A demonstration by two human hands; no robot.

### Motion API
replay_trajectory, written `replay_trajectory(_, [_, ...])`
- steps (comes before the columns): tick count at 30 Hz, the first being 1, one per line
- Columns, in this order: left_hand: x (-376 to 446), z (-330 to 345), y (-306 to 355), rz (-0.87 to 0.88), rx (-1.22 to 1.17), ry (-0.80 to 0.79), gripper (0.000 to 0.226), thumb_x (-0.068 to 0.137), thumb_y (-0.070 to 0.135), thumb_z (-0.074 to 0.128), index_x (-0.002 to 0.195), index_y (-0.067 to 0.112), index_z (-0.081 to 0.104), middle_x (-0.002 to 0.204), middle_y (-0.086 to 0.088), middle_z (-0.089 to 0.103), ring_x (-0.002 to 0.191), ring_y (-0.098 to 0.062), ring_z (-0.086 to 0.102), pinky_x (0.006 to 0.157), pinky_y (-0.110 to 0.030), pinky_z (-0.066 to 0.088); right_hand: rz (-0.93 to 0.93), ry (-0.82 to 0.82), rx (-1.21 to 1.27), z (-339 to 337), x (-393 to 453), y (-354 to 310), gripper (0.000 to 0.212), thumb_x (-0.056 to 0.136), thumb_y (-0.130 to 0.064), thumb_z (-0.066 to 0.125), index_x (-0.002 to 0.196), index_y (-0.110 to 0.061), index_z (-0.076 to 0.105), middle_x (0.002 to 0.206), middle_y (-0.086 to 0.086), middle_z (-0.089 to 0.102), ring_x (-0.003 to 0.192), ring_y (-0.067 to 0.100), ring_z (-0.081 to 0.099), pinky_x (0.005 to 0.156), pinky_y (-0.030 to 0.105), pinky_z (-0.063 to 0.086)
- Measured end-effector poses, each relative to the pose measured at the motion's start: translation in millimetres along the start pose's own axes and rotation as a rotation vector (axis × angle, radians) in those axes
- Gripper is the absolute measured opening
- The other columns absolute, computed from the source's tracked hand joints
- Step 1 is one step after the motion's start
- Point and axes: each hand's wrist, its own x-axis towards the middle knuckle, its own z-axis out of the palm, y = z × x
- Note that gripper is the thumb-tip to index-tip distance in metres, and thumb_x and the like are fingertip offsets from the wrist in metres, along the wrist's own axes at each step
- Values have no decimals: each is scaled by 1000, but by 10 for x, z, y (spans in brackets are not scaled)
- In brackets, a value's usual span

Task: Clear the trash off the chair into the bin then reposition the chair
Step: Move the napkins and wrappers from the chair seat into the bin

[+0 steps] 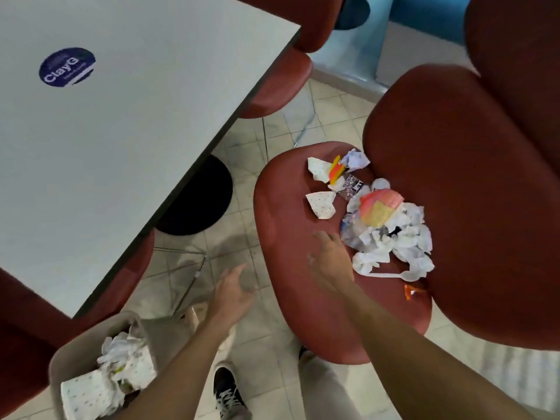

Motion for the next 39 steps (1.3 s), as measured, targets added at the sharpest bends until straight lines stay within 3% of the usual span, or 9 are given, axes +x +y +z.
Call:
replay_trajectory(4, [446,299,640,68,22,-21,60,85,28,66,140,28,42,141,1,43,134,-18,37,110,-33,31,27,34,19,-283,506,304,48,84,-16,60,130,-17,50,124,10,48,114,29,51,92,42,47])
replay_trajectory(8, [890,506,1137,114,13,-3,58,83,27,67,137,27,45,134,1,46,122,-18,49,105,-35,41,44,33,62,-401,894,507,49,84,-17,60,132,-19,49,127,8,47,115,28,51,93,41,47])
replay_trajectory(17, [1885,845,1849,219,42,37,53,83,23,68,134,27,51,129,-2,50,116,-19,53,103,-29,40,69,-30,161,-156,1586,845,51,85,-24,62,134,-22,46,129,4,41,120,23,46,94,38,46])
replay_trajectory(22, [2375,1030,2026,245,25,58,50,84,26,67,132,30,53,120,-6,51,111,-20,52,97,-25,38,54,-39,192,95,1871,924,57,77,-26,69,130,-20,48,126,6,39,119,27,46,98,37,44])
replay_trajectory(29, [2891,1212,2113,217,-45,102,50,84,29,69,131,30,55,128,-6,48,120,-15,44,94,-15,27,76,-24,173,340,2171,959,66,75,-37,72,133,-27,43,136,2,29,127,25,39,102,40,41])
replay_trajectory(33, [3024,1318,2087,247,-91,123,47,81,25,72,127,27,60,115,-2,55,100,-4,45,85,-10,28,83,-30,182,456,2220,1011,59,77,-36,72,129,-27,44,131,3,30,118,27,47,97,42,46])
replay_trajectory(39, [3039,1354,2031,230,-162,195,29,82,15,68,110,22,70,108,-1,65,101,-16,58,94,-27,43,101,21,218,558,2176,992,44,79,-33,68,120,-27,53,118,4,42,109,28,50,93,38,46])
